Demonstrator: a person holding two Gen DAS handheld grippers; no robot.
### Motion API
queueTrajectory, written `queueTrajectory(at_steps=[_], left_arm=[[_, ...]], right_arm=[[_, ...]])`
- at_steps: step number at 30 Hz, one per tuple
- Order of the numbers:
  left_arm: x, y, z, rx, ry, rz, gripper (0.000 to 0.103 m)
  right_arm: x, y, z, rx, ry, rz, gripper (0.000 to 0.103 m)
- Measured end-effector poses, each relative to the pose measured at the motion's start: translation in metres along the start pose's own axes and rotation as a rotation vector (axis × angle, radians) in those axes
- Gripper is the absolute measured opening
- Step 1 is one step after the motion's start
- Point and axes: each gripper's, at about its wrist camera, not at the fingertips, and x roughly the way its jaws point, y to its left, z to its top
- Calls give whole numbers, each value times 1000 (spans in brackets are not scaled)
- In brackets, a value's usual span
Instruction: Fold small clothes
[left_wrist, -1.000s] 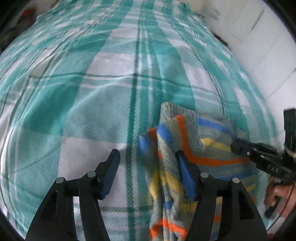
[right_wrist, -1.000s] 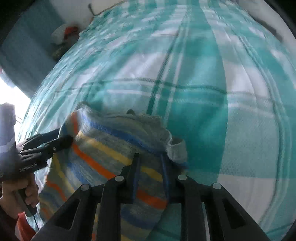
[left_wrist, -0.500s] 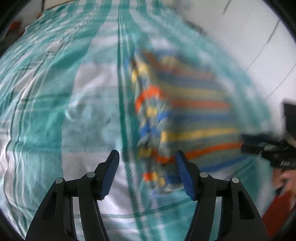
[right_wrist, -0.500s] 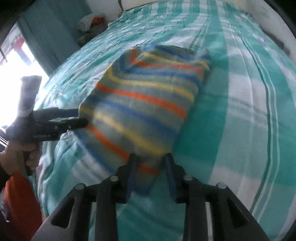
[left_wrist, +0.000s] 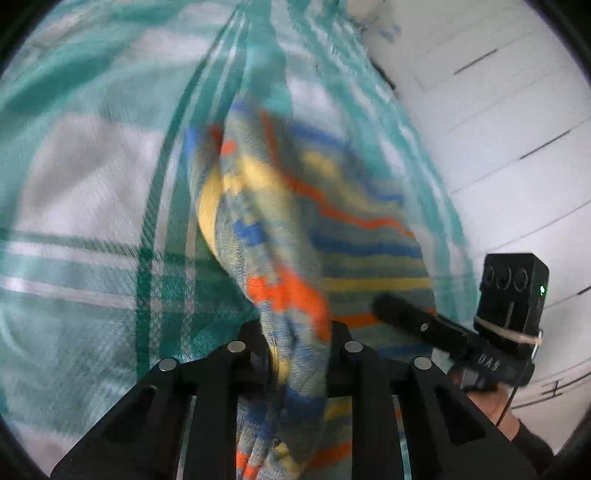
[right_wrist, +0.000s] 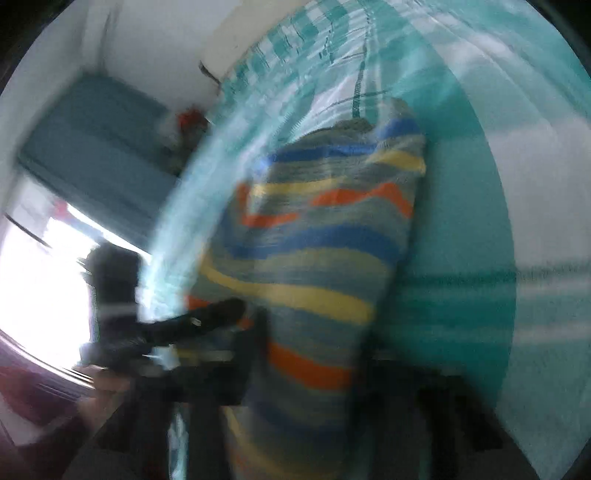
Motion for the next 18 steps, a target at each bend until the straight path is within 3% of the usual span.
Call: queueTrajectory(at_steps=[4, 8, 10, 11, 12, 13, 14, 15, 16, 18], left_arm=[[-48, -44, -3, 102, -85, -6, 17], [-85, -75, -6, 143, -141, -49, 18], [-88, -80, -16, 134, -130, -58, 24], [-85, -77, -23, 127, -119, -42, 40], [-77, -72, -36, 113, -91, -8, 71], [-66, -66, -46, 98, -68, 35, 82], [-57, -57, -59, 82, -49, 103, 83], [-52, -50, -71, 81, -31, 168, 73], [-53, -45, -86, 93, -13, 237, 70], [-72, -48, -112, 132, -45, 321, 72]], right_arm=[[-36, 48, 10, -173, -59, -69, 24], [-82, 83, 23, -250, -113, -57, 24], [-103, 91, 20, -246, -110, -55, 24], [-108, 89, 18, -232, -101, -55, 24], [-111, 85, 16, -211, -83, -59, 26], [-108, 77, 14, -185, -59, -73, 28], [-107, 64, 4, -157, -24, -102, 37], [-101, 52, -5, -139, 16, -140, 46], [-97, 35, -19, -122, 49, -237, 68], [-108, 15, -40, -93, 28, -348, 71]])
